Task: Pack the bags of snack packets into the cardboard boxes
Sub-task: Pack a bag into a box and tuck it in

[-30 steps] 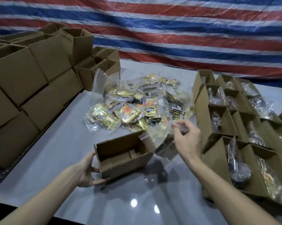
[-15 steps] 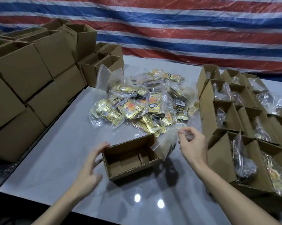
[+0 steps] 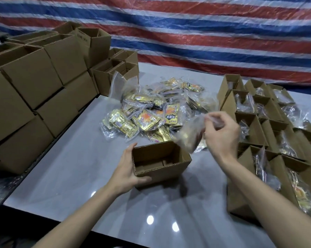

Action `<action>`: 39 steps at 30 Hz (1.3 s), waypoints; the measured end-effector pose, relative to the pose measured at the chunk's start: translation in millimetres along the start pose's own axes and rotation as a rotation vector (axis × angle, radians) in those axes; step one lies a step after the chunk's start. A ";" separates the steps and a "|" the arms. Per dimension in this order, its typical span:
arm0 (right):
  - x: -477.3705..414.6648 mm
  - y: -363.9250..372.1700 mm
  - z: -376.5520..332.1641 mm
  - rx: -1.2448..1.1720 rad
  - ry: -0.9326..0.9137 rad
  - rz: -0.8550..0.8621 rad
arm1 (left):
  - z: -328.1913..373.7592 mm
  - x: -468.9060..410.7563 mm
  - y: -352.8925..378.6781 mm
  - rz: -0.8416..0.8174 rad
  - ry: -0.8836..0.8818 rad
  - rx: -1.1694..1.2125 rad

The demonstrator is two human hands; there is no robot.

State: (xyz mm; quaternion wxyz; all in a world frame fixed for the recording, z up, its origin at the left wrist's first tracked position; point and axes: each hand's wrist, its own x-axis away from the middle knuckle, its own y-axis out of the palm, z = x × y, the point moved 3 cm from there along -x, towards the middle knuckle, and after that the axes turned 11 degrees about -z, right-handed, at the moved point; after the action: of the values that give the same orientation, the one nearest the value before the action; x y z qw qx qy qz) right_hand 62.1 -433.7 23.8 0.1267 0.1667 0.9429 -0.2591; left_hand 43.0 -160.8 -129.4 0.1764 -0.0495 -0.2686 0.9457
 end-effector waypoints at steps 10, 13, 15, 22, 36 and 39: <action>-13.8 -19.1 -82.3 -0.173 -0.193 -0.089 | 0.7 -21.8 -1.0 -0.072 -0.022 0.009; 0.1 2.3 -78.2 -0.281 -0.150 -0.158 | 1.1 -22.8 -1.4 -0.082 -0.015 0.040; 9.8 21.9 -66.5 -0.348 -0.076 -0.197 | 0.3 -23.4 -0.7 -0.084 -0.002 0.064; 40.6 81.8 6.2 -0.258 0.188 -0.423 | -5.2 -25.2 -2.8 -0.084 0.040 0.096; 46.7 103.7 -3.4 0.639 -0.547 -0.764 | -9.7 -29.3 -4.7 -0.071 0.045 0.057; 37.3 123.7 8.8 0.789 -0.333 -0.946 | -8.1 -29.9 -5.6 -0.080 0.048 0.088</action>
State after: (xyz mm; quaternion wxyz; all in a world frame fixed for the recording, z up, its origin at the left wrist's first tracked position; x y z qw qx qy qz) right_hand 76.4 -328.9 -50.9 0.0724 -0.2762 0.7158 -0.6372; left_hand 74.2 -163.2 -133.4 0.2224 -0.0536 -0.2244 0.9473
